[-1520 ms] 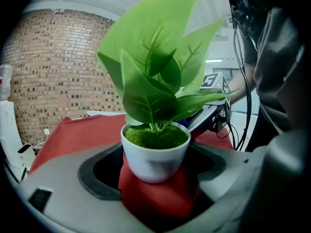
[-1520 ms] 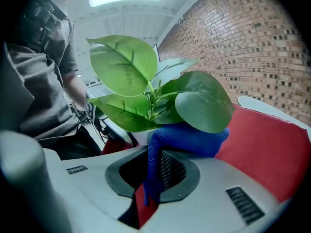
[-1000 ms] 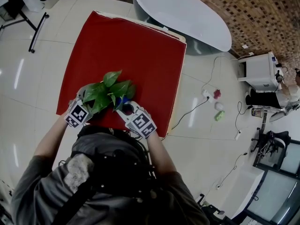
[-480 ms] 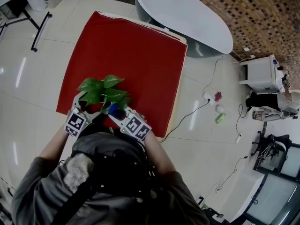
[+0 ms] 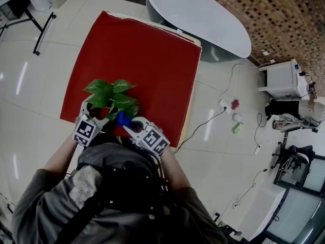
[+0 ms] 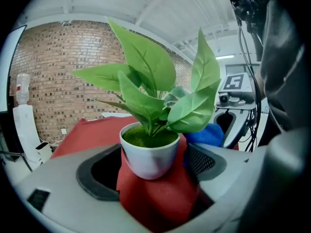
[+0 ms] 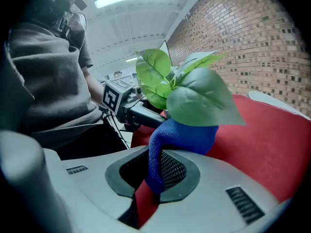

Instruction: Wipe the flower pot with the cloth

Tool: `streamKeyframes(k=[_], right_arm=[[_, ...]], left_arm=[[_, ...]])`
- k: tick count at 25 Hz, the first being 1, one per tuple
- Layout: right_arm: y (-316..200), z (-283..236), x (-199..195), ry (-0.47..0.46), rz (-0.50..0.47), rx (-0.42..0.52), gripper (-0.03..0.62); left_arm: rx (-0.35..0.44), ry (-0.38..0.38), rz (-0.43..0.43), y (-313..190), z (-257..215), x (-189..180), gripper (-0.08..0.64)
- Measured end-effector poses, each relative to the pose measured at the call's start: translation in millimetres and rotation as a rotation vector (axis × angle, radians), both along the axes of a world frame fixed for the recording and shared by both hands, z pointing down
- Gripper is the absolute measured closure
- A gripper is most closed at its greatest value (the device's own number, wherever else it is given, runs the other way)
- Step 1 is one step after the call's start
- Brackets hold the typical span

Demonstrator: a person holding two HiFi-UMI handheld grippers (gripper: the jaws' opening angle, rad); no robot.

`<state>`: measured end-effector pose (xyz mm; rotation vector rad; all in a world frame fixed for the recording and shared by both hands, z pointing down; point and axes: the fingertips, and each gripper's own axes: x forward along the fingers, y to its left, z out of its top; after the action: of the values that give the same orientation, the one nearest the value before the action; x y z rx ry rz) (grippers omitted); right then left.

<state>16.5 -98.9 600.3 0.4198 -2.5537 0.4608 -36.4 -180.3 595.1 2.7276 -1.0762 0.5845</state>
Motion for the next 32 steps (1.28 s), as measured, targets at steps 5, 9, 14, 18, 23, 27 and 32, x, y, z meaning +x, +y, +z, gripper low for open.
streamKeyframes(k=[5,9,14,18,23,27,32], right_arm=[[-8,3,45,0.019,0.134,-0.015,0.526],[-37,3,58,0.047,0.171,0.033,0.525],[-81,5,49,0.073,0.147,0.078,0.526],[-106,8,36,0.082,0.114,0.098,0.526],[-132,12,26,0.090,0.072,0.116,0.525],[-146,11,10,0.059,0.069,0.110,0.526],[-150,16,-7,0.074,0.027,0.129,0.526]], left_arm=[[0.017,-0.030,-0.054,-6,5,5,0.103],[0.021,-0.015,-0.092,-14,5,9,0.114],[0.024,-0.003,-0.035,-19,9,9,0.120],[0.024,0.014,0.032,-25,10,4,0.121],[0.018,0.013,0.125,-31,12,4,0.121],[0.013,0.005,0.165,-34,16,-2,0.121],[0.003,0.008,0.184,-36,19,-9,0.121]])
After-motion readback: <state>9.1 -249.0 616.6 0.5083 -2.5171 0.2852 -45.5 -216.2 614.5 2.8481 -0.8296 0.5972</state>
